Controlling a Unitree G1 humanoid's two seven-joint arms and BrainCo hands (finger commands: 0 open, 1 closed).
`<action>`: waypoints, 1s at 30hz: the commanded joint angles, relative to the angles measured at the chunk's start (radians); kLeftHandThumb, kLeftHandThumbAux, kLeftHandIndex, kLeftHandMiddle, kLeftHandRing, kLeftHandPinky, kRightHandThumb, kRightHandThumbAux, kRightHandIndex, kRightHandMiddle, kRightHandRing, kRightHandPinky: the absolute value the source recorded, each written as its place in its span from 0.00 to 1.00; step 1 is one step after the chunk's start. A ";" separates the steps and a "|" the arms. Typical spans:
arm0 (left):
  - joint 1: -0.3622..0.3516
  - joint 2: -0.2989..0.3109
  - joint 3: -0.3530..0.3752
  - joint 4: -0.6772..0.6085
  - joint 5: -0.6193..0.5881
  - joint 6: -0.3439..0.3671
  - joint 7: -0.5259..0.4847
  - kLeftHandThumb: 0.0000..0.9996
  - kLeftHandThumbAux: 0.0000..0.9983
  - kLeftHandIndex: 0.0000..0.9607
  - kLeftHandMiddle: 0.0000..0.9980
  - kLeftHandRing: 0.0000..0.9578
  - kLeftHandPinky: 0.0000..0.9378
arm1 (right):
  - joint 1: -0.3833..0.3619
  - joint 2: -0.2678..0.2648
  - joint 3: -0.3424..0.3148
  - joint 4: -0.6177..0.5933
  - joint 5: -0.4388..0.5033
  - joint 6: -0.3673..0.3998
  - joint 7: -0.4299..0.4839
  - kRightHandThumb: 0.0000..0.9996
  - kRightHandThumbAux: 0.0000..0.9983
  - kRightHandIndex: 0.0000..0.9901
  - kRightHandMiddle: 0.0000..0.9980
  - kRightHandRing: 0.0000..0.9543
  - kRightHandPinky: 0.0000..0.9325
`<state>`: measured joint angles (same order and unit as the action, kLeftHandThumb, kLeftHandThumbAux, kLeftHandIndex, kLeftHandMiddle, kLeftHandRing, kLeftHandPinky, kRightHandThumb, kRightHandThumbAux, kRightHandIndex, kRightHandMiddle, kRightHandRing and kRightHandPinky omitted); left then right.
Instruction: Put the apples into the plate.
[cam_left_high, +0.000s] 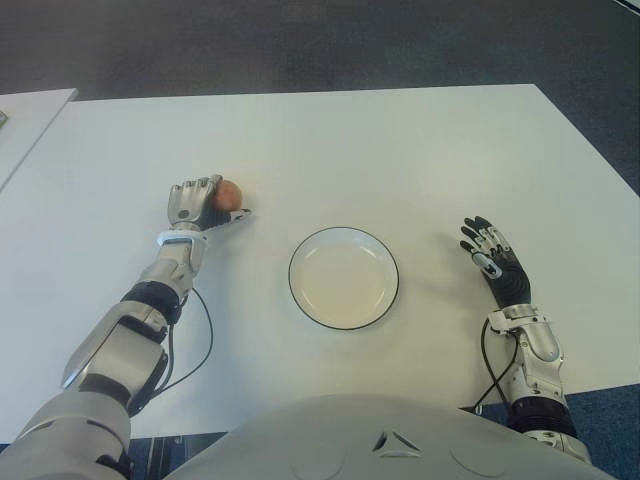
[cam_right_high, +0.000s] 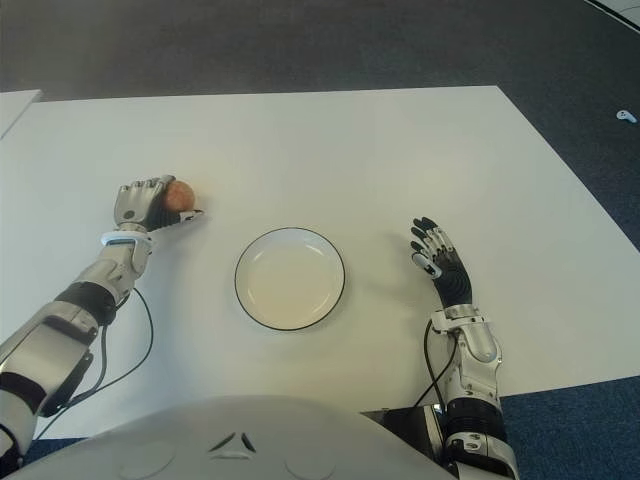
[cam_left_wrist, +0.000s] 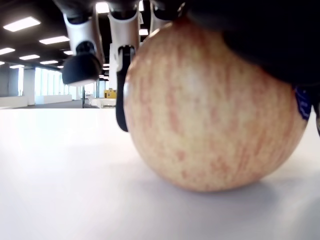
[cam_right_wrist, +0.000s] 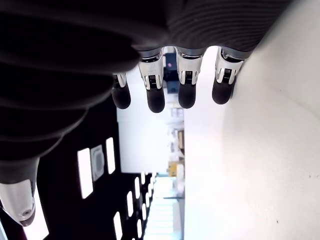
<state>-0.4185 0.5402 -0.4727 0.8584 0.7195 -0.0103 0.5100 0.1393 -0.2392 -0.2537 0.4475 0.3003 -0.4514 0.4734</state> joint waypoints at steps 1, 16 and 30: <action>0.075 0.037 0.047 -0.202 -0.018 0.047 -0.104 0.86 0.67 0.42 0.54 0.89 0.87 | 0.058 0.075 0.035 0.118 -0.002 0.085 0.000 0.15 0.55 0.09 0.11 0.07 0.05; 0.191 0.144 0.190 -0.762 0.029 0.106 -0.266 0.86 0.67 0.42 0.54 0.88 0.81 | 0.045 0.090 0.043 0.169 -0.022 0.049 0.011 0.14 0.57 0.05 0.07 0.04 0.05; 0.236 0.130 0.213 -0.977 0.130 0.112 -0.355 0.86 0.67 0.43 0.54 0.88 0.75 | 0.037 0.101 0.050 0.214 -0.042 -0.013 -0.015 0.13 0.57 0.05 0.08 0.05 0.04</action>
<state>-0.2104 0.6781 -0.2629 -0.0483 0.8158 0.0898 0.1970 0.0963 -0.2262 -0.2484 0.5134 0.2858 -0.5341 0.4693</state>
